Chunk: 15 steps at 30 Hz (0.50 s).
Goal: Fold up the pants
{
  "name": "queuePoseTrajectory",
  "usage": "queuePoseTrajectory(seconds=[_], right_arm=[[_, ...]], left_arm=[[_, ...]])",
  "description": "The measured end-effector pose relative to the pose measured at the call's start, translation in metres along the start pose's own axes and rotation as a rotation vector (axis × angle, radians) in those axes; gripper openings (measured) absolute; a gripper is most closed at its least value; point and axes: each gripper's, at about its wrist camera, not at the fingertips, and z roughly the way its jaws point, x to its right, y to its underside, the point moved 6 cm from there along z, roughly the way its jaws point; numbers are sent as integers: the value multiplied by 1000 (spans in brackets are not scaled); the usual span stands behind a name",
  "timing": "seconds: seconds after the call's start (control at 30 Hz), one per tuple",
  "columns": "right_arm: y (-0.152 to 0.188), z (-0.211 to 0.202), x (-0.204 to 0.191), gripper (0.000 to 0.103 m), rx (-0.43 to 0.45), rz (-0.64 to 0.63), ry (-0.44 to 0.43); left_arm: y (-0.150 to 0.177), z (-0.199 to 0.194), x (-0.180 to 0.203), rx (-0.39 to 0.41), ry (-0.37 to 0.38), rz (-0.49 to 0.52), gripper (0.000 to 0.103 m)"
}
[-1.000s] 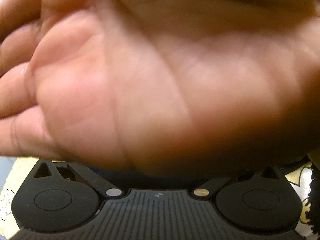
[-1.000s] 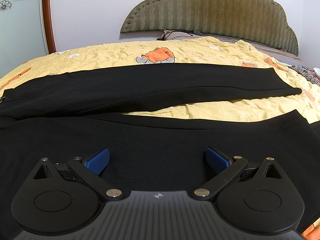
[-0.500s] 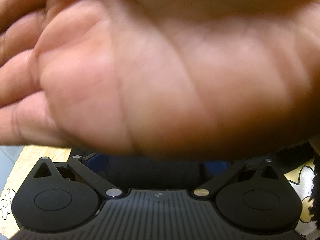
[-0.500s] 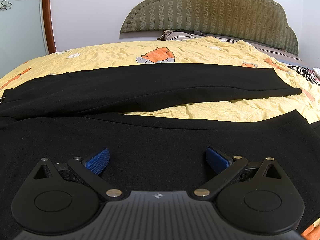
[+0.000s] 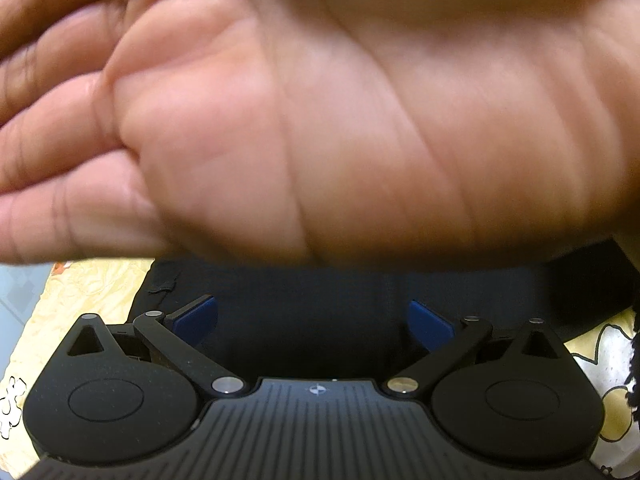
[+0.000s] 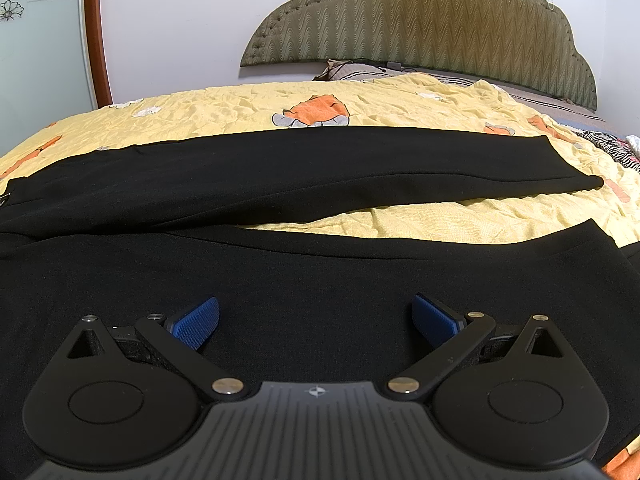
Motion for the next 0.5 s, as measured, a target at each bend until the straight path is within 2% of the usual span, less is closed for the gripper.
queuePoseTrajectory(seconds=[0.5], right_arm=[[0, 0, 0, 103, 0, 0, 0]], left_arm=[[1, -1, 6, 4, -5, 14, 103]])
